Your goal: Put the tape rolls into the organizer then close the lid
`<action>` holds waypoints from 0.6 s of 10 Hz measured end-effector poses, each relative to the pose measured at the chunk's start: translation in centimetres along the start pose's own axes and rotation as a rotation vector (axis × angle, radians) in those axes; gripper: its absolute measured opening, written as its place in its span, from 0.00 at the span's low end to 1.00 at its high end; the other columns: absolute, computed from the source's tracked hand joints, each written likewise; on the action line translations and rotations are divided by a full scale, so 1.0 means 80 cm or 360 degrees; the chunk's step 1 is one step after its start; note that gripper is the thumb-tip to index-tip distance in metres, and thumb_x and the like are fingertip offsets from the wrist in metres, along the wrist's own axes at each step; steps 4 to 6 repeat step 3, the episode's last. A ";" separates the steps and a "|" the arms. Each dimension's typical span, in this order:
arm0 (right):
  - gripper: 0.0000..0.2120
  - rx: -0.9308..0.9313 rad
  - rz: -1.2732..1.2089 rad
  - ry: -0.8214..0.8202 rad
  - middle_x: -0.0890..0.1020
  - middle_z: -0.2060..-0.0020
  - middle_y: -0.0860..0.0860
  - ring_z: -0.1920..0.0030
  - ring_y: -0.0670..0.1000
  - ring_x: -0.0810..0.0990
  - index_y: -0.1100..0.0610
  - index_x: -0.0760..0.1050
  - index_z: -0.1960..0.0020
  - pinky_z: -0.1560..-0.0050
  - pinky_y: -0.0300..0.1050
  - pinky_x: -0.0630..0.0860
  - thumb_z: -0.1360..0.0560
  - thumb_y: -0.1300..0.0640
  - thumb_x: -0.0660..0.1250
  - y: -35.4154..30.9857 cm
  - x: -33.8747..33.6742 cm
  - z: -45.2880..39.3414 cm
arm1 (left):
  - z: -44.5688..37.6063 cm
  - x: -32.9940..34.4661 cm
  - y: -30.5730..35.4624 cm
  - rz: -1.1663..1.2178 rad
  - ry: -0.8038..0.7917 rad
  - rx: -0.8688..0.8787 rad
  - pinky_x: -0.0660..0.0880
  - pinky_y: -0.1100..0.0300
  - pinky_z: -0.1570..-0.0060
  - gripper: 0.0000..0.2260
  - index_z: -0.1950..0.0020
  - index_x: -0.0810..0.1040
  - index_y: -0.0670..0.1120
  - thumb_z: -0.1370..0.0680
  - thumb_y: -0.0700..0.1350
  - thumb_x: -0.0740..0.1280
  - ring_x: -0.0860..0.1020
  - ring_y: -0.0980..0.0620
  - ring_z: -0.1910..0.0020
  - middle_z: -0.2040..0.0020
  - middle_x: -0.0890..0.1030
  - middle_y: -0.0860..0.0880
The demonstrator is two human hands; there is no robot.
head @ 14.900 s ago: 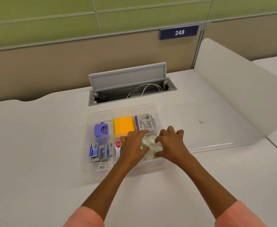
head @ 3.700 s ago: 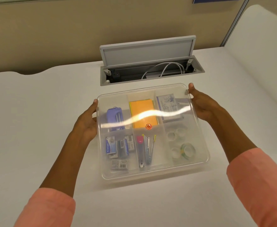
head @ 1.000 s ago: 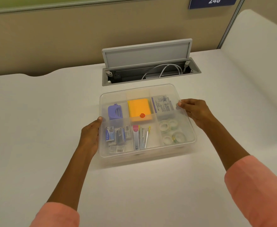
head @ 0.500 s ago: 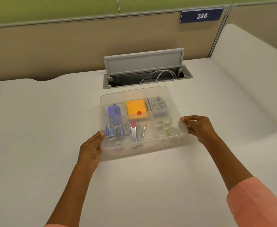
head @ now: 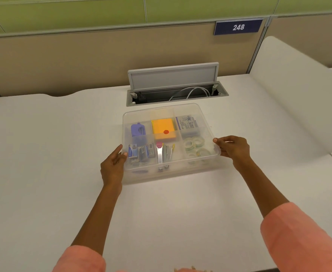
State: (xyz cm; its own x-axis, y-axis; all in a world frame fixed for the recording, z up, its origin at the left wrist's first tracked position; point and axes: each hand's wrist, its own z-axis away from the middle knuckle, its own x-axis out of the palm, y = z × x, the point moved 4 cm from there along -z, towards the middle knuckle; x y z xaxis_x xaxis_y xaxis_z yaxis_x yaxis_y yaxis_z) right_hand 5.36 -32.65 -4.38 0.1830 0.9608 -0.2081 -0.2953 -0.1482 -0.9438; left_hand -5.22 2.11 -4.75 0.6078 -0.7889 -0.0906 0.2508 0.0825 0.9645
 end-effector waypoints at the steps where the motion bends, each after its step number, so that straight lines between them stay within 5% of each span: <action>1: 0.11 -0.0127 -0.0015 0.0034 0.83 0.61 0.61 0.62 0.55 0.83 0.65 0.79 0.54 0.56 0.46 0.83 0.34 0.62 0.75 -0.006 -0.010 0.013 | 0.009 -0.001 0.008 -0.0262 0.0168 0.0120 0.72 0.51 0.38 0.16 0.36 0.75 0.46 0.24 0.43 0.66 0.75 0.45 0.38 0.37 0.78 0.42; 3: 0.07 -0.0334 -0.0157 -0.0039 0.82 0.58 0.64 0.55 0.62 0.83 0.63 0.79 0.54 0.48 0.55 0.80 0.32 0.67 0.72 -0.058 -0.013 0.026 | 0.005 0.010 0.051 -0.0713 0.0204 0.0576 0.62 0.47 0.30 0.17 0.35 0.73 0.42 0.23 0.45 0.64 0.65 0.43 0.28 0.29 0.70 0.41; 6: 0.07 -0.0334 -0.0157 -0.0039 0.82 0.58 0.64 0.55 0.62 0.83 0.63 0.79 0.54 0.48 0.55 0.80 0.32 0.67 0.72 -0.058 -0.013 0.026 | 0.005 0.010 0.051 -0.0713 0.0204 0.0576 0.62 0.47 0.30 0.17 0.35 0.73 0.42 0.23 0.45 0.64 0.65 0.43 0.28 0.29 0.70 0.41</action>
